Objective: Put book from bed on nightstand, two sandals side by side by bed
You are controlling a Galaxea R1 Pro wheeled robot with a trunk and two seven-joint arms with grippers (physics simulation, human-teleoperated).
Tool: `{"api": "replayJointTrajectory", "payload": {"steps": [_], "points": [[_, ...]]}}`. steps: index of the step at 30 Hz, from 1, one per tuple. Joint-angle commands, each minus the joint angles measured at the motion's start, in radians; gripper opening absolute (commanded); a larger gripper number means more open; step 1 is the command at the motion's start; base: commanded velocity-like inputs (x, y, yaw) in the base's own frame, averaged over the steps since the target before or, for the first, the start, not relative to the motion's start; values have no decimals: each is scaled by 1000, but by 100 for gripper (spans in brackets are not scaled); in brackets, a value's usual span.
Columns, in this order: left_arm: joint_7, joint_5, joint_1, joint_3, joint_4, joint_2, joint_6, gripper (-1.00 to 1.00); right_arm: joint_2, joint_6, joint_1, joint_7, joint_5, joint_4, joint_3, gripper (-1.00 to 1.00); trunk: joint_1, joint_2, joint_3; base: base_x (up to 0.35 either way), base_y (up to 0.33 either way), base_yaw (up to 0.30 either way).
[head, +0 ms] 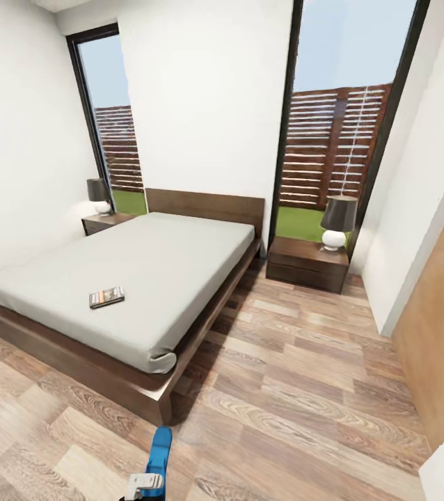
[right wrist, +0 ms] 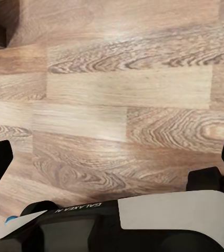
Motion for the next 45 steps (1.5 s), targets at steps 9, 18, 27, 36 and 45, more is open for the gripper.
{"api": "replayJointTrajectory", "payload": {"steps": [9,18,27,36,45], "points": [[-7,4,-1,5,1,0,0,-100,0,8,0,5,-9,0,-4,100,0,0,-1,138,0,293],[-7,4,-1,5,1,0,0,-100,0,8,0,5,-9,0,-4,100,0,0,-1,3,0,293],[-7,4,-1,5,1,0,0,-100,0,8,0,5,-9,0,-4,100,0,0,-1,0,0,293],[-7,4,-1,5,1,0,0,-100,0,8,0,5,-9,0,-4,100,0,0,-1,0,0,293],[-7,4,-1,5,1,0,0,-100,0,8,0,5,-9,0,-4,100,0,0,-1,0,0,294]]}}
